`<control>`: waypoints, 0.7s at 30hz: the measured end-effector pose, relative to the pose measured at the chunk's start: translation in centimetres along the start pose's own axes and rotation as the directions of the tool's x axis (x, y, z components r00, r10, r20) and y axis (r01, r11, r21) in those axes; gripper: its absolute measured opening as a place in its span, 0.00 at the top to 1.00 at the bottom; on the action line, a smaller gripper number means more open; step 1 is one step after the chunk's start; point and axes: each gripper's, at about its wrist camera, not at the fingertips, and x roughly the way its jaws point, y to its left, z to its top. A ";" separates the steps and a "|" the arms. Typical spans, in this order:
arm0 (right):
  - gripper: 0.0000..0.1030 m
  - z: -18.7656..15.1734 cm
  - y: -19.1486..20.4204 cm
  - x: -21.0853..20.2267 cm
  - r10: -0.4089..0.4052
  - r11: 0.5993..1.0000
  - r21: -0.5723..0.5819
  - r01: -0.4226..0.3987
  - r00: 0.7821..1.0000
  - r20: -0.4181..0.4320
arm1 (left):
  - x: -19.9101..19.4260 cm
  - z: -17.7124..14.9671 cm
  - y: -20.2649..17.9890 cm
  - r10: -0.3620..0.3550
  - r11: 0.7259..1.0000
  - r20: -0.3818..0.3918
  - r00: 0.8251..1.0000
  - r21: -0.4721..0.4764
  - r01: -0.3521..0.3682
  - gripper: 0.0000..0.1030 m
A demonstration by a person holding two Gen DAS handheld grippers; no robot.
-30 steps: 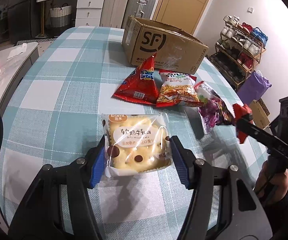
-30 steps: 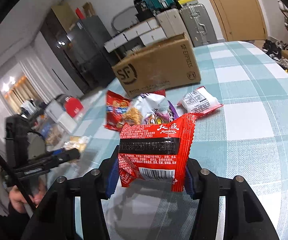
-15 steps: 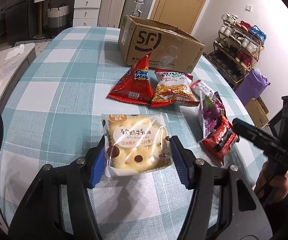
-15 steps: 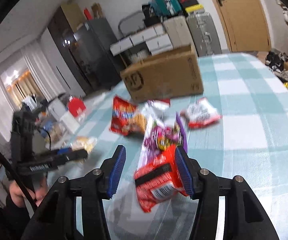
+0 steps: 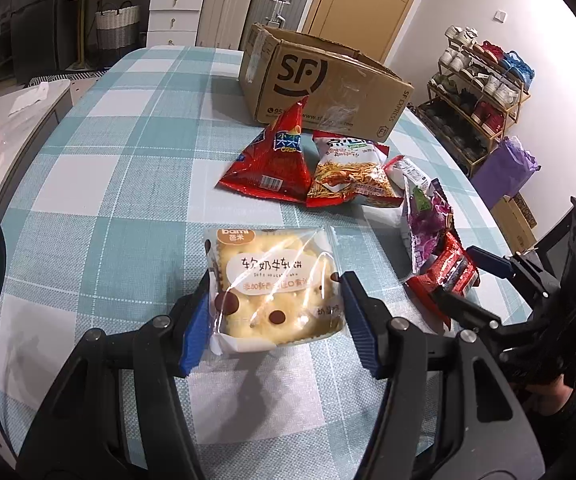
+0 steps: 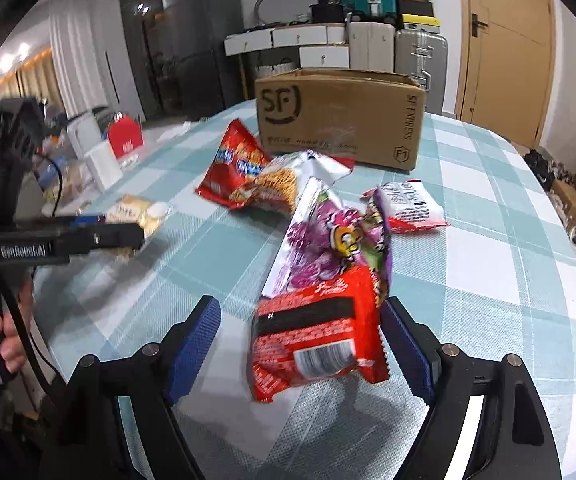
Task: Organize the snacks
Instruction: 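Carry the cake pack and red wafer bar over the SF box with both tools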
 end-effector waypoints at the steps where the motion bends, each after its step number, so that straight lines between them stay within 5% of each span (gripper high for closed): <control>1: 0.19 -0.1 0.2 0.2 -0.011 1.000 -0.015 0.011 1.000 -0.002 | 0.0 0.0 0.0 -0.001 1.000 0.000 1.000 0.000 0.001 0.44; 9: 0.48 -0.7 1.0 1.7 -0.029 0.998 -0.064 0.025 0.998 -0.060 | -0.1 -0.1 0.3 -0.001 1.000 0.000 1.000 -0.006 0.001 0.44; 21: 0.50 -1.5 -0.2 -0.6 0.137 0.989 0.062 -0.138 0.990 0.010 | -0.2 0.0 0.4 0.003 1.000 0.002 1.000 -0.013 -0.003 0.44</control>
